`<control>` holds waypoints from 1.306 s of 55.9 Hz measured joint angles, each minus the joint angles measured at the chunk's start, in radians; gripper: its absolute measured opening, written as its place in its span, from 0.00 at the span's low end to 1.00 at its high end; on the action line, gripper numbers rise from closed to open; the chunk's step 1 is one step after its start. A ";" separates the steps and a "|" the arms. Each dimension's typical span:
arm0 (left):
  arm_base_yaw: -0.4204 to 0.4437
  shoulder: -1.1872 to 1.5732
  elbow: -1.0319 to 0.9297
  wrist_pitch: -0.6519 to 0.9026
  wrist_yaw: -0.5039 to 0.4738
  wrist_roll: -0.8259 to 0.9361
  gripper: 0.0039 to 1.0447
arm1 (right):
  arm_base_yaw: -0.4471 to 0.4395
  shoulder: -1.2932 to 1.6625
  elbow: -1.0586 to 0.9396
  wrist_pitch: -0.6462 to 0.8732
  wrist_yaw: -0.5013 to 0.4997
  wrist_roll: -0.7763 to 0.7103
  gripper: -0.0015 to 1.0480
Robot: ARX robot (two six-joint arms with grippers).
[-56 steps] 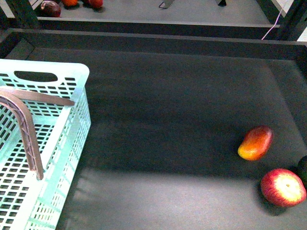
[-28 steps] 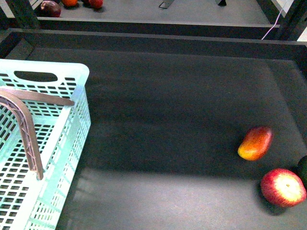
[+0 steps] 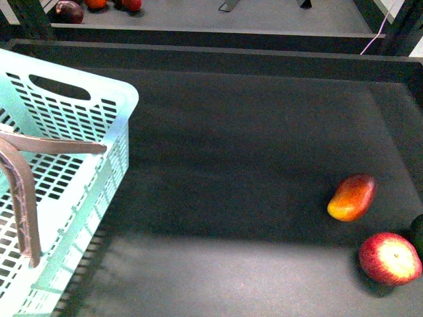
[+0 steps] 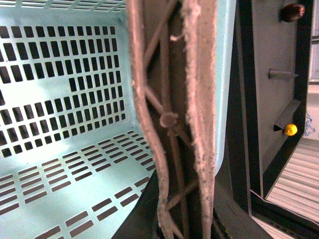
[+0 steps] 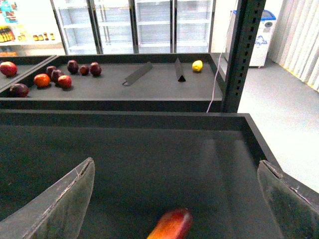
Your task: Pick apple with right arm and hold basket with left
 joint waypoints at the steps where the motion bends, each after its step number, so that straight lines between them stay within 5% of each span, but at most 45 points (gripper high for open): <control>1: -0.005 -0.017 0.000 -0.013 -0.004 0.002 0.08 | 0.000 0.000 0.000 0.000 0.000 0.000 0.92; 13: -0.129 -0.100 0.043 -0.116 -0.050 0.005 0.08 | 0.000 0.000 0.000 0.000 0.000 0.000 0.92; 39: -0.624 0.019 0.275 -0.149 -0.171 -0.029 0.07 | 0.000 0.000 0.000 0.000 0.000 0.000 0.92; 55: -0.735 0.140 0.355 -0.109 -0.171 -0.050 0.07 | 0.000 0.000 0.000 0.000 0.000 0.000 0.92; 73: -0.763 0.162 0.383 -0.055 -0.153 -0.037 0.07 | 0.000 0.000 0.000 0.000 0.000 0.000 0.92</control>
